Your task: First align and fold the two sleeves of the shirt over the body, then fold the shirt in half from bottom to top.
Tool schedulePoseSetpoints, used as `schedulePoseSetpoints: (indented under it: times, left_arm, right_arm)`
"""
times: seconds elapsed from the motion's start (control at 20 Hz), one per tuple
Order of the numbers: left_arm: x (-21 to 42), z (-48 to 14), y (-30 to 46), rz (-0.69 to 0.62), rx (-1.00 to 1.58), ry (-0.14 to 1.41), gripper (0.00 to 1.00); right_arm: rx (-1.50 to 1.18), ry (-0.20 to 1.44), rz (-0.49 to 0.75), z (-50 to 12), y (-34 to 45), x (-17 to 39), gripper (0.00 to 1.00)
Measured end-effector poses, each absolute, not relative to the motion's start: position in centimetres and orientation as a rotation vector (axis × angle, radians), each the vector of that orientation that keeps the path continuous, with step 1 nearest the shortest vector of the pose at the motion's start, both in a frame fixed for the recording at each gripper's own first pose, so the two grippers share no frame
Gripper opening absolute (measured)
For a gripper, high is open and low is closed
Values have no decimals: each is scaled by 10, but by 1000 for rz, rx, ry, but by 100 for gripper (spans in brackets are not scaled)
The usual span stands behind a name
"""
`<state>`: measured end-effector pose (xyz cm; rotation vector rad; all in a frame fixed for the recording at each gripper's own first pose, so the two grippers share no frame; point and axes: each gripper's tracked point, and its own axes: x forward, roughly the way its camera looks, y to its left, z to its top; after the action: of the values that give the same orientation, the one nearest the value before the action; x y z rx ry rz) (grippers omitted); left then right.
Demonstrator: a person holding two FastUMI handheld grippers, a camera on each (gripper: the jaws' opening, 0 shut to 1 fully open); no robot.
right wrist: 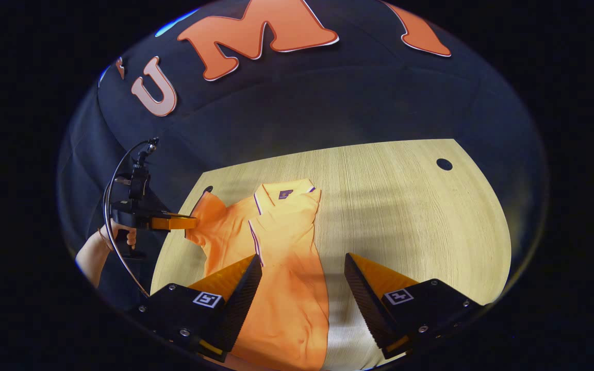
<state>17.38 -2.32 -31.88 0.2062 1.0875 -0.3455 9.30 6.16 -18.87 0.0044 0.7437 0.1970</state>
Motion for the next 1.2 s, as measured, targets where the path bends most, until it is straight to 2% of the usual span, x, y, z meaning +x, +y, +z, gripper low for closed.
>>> schedulePoseSetpoints:
  times: [0.55,0.95,1.0,1.05,1.1,1.2]
  left_arm:
    - [148,-364,-132,-491,331,1144,1]
    - [132,-401,-158,-483,417,1202,4]
    - [126,-398,-163,-503,396,1214,13]
    - [125,-405,-165,-509,386,1218,27]
    - [124,-404,-166,-509,380,1211,49]
    - [119,-399,-163,-496,359,1200,73]
  right_arm:
    - [30,755,161,-200,42,88,98]
    - [40,782,133,-211,34,84,98]
    - [39,783,135,-212,35,84,98]
    - [38,785,136,-213,35,83,98]
    - [37,788,138,-214,37,82,98]
    - [29,794,141,-217,41,81,99]
